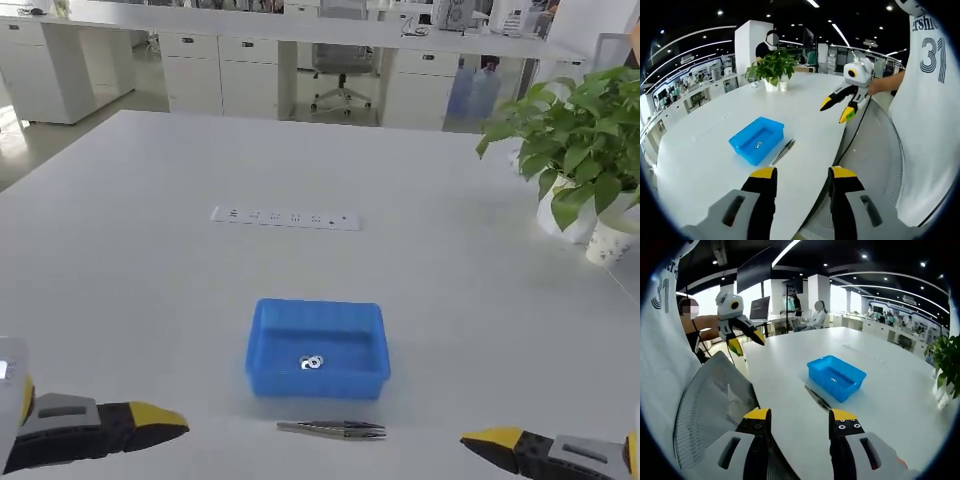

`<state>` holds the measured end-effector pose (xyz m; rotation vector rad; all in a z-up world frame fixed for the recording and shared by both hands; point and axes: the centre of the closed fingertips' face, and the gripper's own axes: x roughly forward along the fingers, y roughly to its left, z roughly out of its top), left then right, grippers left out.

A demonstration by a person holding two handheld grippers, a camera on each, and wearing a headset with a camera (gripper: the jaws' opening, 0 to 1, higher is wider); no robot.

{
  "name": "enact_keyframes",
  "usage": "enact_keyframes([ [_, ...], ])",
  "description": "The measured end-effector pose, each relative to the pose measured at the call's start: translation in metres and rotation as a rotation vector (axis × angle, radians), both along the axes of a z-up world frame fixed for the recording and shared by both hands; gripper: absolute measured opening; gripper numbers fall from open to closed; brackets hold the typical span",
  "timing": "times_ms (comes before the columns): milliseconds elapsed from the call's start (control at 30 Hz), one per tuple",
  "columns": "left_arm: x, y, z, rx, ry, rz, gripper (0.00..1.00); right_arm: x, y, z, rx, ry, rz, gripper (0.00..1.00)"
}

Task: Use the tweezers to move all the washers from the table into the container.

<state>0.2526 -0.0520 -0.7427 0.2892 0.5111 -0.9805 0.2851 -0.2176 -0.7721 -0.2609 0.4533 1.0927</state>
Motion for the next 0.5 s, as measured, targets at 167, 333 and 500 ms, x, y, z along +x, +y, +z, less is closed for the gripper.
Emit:
enact_keyframes([
  [167,0.004,-0.003,0.012,-0.046,-0.018,0.008,0.46,0.001,-0.001,-0.001,-0.003,-0.001,-0.001,0.47],
  [333,0.009,-0.004,0.020,-0.073,-0.041,0.020,0.46,0.005,-0.003,0.003,0.000,-0.005,-0.010,0.47],
  [500,0.007,0.003,0.016,-0.044,-0.034,0.022,0.46,0.008,-0.005,0.005,0.001,-0.013,-0.017,0.46],
])
